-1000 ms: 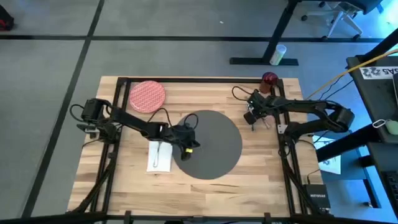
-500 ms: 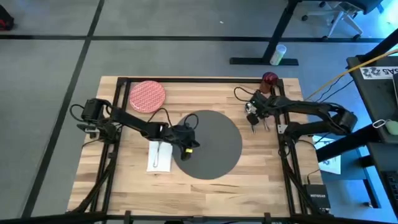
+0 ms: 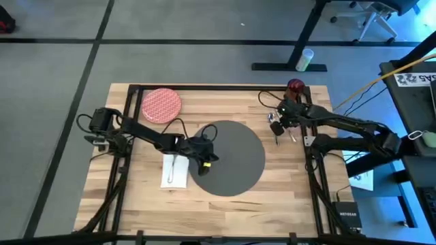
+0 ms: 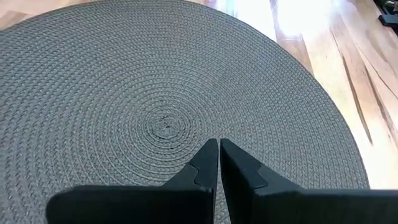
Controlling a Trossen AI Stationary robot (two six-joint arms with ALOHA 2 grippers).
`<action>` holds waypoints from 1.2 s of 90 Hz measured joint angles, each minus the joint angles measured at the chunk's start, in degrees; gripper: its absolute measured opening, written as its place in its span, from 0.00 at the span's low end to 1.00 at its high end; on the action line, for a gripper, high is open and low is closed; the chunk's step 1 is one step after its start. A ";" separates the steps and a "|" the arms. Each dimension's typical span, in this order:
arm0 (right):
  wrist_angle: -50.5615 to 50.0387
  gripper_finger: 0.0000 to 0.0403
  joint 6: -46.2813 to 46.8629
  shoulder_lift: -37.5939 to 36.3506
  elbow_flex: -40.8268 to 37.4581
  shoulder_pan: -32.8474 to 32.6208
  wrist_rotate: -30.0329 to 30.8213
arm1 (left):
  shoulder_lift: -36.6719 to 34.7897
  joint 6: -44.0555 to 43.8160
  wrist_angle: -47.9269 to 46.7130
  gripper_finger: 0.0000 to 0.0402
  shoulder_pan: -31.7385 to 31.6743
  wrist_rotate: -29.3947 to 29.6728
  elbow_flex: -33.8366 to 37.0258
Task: Set table place
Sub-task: Put the silver table knife on the gray placemat
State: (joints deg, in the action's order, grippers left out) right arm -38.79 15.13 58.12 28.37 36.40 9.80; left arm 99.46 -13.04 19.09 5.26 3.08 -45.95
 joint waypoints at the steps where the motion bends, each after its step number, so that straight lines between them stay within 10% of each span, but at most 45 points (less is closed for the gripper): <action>1: 0.16 0.02 -0.01 0.09 -0.13 0.00 -0.01 | -0.01 0.00 0.01 0.00 0.00 0.01 0.00; 48: 5.35 0.33 1.07 10.95 -3.01 0.00 5.91 | -0.02 0.06 -0.20 0.00 0.18 0.04 0.00; 108: 14.35 0.01 -0.63 13.82 -5.15 0.02 4.99 | -0.02 0.33 -0.58 0.00 0.22 0.04 0.00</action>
State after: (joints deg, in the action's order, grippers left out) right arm -24.44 14.50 71.94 23.23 36.42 14.78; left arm 99.44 -12.71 18.51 5.48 3.11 -45.95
